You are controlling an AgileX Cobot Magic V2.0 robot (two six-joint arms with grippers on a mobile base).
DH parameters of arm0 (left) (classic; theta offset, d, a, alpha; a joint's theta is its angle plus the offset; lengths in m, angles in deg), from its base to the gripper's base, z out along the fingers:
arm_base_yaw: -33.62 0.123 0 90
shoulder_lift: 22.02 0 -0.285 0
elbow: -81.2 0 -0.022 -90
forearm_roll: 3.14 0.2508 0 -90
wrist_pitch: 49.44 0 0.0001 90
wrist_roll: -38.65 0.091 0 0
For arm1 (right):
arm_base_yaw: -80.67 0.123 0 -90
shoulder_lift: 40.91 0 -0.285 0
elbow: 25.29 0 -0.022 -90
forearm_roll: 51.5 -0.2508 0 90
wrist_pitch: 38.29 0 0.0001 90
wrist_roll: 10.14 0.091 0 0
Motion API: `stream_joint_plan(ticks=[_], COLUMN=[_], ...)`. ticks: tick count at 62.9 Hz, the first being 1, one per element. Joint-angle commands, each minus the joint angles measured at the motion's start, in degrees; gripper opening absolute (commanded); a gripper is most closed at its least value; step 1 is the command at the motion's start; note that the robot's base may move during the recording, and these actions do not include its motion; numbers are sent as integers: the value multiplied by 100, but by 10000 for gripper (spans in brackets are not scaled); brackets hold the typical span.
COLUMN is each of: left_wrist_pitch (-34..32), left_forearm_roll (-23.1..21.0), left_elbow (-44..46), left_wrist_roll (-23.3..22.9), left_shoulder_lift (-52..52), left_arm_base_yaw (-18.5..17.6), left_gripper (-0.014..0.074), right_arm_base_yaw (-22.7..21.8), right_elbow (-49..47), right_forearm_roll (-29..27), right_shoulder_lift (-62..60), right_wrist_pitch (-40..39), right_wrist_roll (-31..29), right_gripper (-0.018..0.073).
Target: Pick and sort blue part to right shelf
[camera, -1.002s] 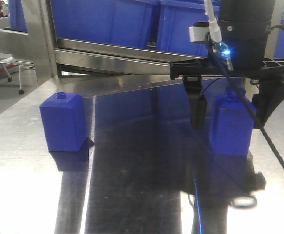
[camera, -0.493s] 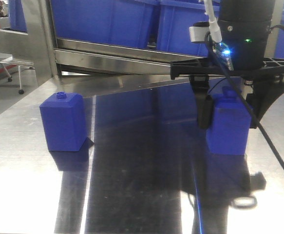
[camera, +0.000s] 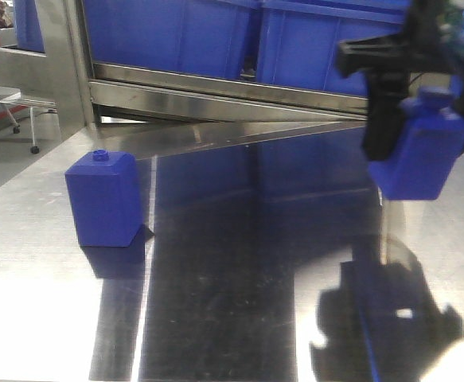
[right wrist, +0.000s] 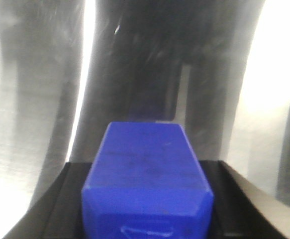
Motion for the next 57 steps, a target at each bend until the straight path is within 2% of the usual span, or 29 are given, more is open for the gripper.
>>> stream_joint_plan(ticks=[1,13,20,32,39,47,57], left_wrist_pitch=[-519,-519,-519,-519,-519,-519,-519], left_forearm_roll=[-55,-55,-55,-55,-55,-55,-55], left_elbow=[-117,-117,-117,-117,-117,-117,-117], left_wrist_roll=[-66,-66,-66,-66,-66,-66,-66], left_shoulder_lift=[128,128,128,128,128,128,128], left_arm_base_yaw=[-40,-40,-40,-40,-40,-40,-40], left_gripper=[123,123,123,123,123,123,123], right_arm_base_yaw=[-263,-919,-1235,-1618,-1663,-1663,-1663], right_elbow=[237,1227,1816,2617,3094,3434,3693], right_forearm_roll=[-34,-600,-866,-861,-861,-707,-277], right_shoulder_lift=[-650,-1555,-2075,-2880,-3462,-4103,-4953], right_wrist_pitch=[-769,-1939,-2667,-3658,-4168,-4263,-4168], right_wrist_roll=[-521,-1797,-2302,-2327,-2327,-2280,-1753], right_gripper=[408,408,408,408,408,408,408])
